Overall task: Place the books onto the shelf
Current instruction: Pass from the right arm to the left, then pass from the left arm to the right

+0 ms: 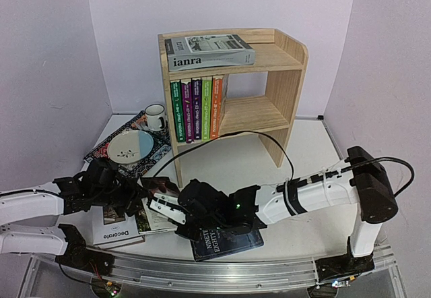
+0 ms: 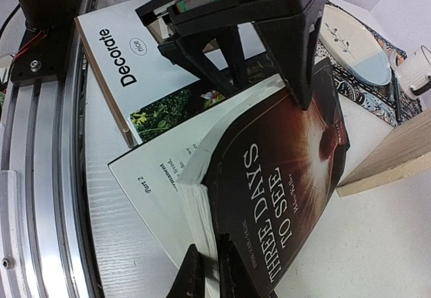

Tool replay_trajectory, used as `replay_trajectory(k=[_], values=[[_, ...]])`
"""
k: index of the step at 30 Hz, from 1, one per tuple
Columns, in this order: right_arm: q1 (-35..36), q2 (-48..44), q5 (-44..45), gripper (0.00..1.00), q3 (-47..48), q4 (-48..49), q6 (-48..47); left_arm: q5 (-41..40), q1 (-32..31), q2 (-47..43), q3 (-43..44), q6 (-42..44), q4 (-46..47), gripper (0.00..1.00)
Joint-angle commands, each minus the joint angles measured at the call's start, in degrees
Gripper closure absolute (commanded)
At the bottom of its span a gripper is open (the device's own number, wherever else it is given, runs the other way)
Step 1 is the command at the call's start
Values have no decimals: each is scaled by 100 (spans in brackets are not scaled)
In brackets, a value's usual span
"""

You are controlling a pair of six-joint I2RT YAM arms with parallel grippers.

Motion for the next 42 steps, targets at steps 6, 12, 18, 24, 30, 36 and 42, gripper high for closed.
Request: replay_trajectory(k=[6,12,18,24,30,36,42], values=[[39,-71,-272,50,186,7,33,-27,23,-52,403,153,120,97],[82,-238,-3,14,-160,-134,-218,-43,34,-178,409,86,115,100],[302,-87,992,12,-271,-287,-678,59,27,-213,470,27,110,100],[329,136,1386,20,-81,-100,-691,150,26,-198,583,48,113,100],[337,240,1545,47,82,168,-696,401,30,-42,809,60,125,100],[337,61,1801,90,60,288,-585,429,37,-117,859,6,125,100],[334,-302,2170,100,-61,302,-322,204,37,-389,981,167,128,75]])
